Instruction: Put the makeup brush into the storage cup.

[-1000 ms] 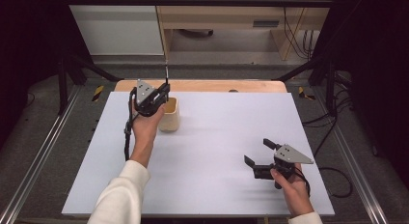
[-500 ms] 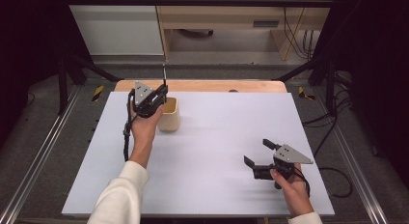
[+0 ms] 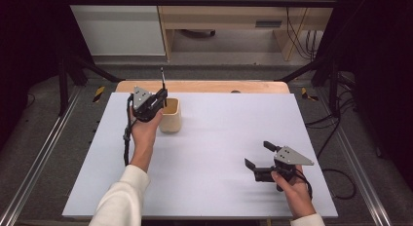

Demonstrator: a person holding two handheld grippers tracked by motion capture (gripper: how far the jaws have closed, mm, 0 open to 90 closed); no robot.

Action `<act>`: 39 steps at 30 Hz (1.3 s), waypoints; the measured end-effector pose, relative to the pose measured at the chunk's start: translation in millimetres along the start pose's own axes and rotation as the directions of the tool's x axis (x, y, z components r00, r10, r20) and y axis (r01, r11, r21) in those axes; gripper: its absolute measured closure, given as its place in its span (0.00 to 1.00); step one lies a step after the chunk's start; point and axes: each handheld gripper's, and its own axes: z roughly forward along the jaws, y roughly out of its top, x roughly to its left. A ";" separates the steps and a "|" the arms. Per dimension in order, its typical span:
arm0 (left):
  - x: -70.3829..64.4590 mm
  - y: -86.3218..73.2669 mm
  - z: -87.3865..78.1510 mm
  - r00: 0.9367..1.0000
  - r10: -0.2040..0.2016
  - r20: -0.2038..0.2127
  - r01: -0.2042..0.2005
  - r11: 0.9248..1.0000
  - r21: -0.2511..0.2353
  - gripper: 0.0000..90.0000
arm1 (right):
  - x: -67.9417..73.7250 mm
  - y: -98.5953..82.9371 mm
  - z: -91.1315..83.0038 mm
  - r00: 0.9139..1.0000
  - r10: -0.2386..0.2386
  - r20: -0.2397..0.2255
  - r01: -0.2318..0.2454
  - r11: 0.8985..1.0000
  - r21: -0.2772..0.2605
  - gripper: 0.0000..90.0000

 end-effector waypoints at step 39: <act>-3.1 -17.9 -5.1 1.000 0.009 0.002 -0.009 1.000 0.025 0.92 | 1.2 -0.2 0.7 1.000 -0.010 0.000 0.010 1.000 0.005 0.05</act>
